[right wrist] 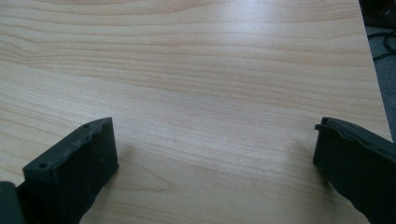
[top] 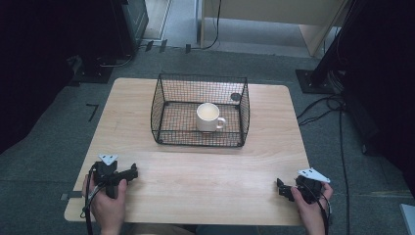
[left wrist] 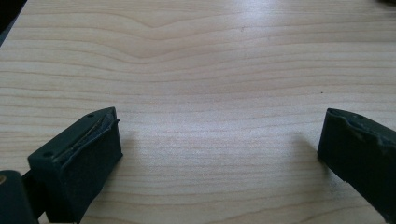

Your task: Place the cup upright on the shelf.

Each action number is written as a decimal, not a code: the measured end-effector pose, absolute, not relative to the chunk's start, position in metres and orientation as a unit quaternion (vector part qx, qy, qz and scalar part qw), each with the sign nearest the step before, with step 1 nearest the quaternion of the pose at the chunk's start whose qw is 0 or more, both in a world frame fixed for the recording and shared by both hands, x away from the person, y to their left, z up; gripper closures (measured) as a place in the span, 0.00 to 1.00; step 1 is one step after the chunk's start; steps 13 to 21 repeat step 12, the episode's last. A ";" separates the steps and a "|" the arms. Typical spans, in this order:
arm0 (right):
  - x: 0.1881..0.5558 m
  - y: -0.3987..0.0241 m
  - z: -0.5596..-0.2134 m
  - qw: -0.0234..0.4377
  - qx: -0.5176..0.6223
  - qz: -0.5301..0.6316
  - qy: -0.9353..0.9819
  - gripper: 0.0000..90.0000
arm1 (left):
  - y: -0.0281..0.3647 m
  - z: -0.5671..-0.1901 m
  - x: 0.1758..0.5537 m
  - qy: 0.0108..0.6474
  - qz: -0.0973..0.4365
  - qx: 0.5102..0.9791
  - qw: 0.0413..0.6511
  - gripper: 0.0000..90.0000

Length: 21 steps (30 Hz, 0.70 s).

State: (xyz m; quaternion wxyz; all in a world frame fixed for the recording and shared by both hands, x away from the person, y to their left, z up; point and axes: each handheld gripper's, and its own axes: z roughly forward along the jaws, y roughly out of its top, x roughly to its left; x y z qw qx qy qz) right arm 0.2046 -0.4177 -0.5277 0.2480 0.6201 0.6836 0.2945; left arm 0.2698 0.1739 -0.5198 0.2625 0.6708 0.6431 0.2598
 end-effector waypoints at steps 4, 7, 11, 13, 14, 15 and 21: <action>0.205 -0.418 -0.528 0.248 0.620 0.295 0.683 0.00 | 0.174 -0.520 0.270 0.643 0.260 0.671 0.262 0.00; 0.205 -0.418 -0.528 0.248 0.620 0.295 0.684 0.00 | 0.174 -0.520 0.270 0.643 0.260 0.671 0.263 0.00; 0.205 -0.417 -0.528 0.248 0.619 0.295 0.684 0.00 | 0.174 -0.520 0.270 0.643 0.260 0.671 0.263 0.00; 0.205 -0.417 -0.528 0.247 0.619 0.295 0.685 0.00 | 0.174 -0.520 0.270 0.643 0.260 0.671 0.263 0.00; 0.205 -0.417 -0.528 0.247 0.619 0.295 0.685 0.00 | 0.174 -0.520 0.270 0.643 0.260 0.671 0.263 0.00; 0.205 -0.417 -0.528 0.247 0.619 0.295 0.685 0.00 | 0.174 -0.520 0.270 0.643 0.260 0.671 0.263 0.00; 0.205 -0.417 -0.528 0.247 0.619 0.295 0.685 0.00 | 0.174 -0.520 0.270 0.643 0.260 0.671 0.263 0.00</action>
